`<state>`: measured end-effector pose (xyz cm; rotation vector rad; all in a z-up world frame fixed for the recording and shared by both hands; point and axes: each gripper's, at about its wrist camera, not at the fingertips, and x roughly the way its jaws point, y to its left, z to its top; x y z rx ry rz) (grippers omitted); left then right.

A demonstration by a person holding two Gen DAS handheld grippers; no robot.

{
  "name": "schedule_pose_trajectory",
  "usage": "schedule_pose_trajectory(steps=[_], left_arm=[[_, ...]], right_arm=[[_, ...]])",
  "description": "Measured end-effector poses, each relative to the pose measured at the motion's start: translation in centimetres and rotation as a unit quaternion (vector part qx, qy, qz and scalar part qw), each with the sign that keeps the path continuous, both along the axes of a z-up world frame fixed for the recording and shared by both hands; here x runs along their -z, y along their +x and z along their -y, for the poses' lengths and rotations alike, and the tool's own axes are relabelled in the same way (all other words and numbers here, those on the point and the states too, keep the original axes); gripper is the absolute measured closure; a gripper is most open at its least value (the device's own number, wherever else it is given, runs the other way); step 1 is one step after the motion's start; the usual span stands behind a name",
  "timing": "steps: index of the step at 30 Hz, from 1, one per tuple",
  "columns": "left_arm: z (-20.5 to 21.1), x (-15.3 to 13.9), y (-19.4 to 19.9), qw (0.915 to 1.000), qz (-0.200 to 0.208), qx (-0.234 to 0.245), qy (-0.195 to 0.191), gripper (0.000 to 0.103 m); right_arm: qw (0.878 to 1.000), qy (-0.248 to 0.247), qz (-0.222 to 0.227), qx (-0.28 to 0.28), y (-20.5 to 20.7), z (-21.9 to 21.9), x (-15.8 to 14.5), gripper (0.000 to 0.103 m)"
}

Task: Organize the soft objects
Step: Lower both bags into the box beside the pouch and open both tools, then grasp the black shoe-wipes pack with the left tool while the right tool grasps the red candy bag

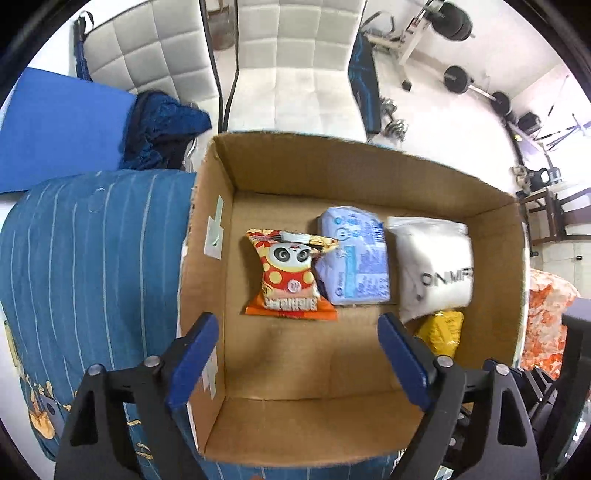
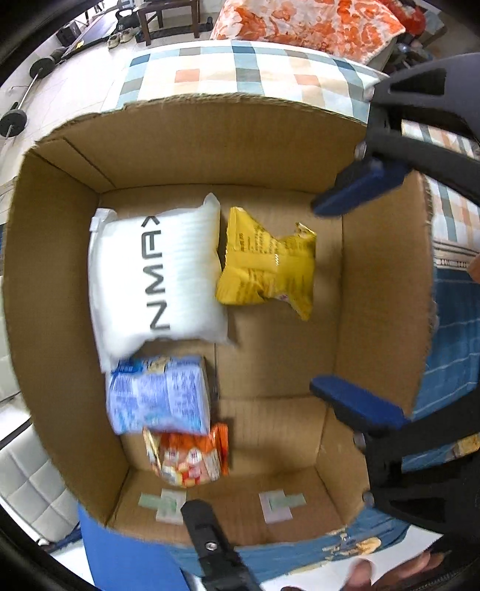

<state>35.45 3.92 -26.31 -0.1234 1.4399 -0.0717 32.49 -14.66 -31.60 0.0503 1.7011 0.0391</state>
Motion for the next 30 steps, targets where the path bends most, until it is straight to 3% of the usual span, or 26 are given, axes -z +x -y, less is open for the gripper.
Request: schedule_pose_trajectory(steps=[3,5,7,18,26,30], left_arm=[[0.0,-1.4,-1.0,0.9997,0.025,-0.001,0.001,0.009],[0.1,-2.5,-2.2,0.9992,0.041,-0.001,0.004,0.007],[0.4,-3.4,-3.1,0.9984,0.056,-0.001,0.007,0.001],[0.6,-7.6,-8.7,0.9919,0.125,0.0,0.023,0.0],[1.2,-10.6,-12.4,0.9848,0.169,0.002,0.04,0.0],[1.4,-11.0,-13.5,0.9842,0.172,-0.004,0.043,0.0]], right_arm=[[1.0,0.008,0.019,0.001,-0.9,-0.5,-2.0,0.007],[0.999,0.011,0.031,0.002,-1.3,-0.6,-3.3,0.0],[0.999,0.014,0.045,0.004,-1.7,-0.4,-4.5,0.0],[0.991,0.014,0.133,0.005,-4.1,1.1,-9.3,0.0],[0.984,0.022,0.175,0.004,-7.7,1.2,-12.2,0.0],[0.982,0.03,0.186,0.008,-9.2,1.2,-13.4,0.0]])
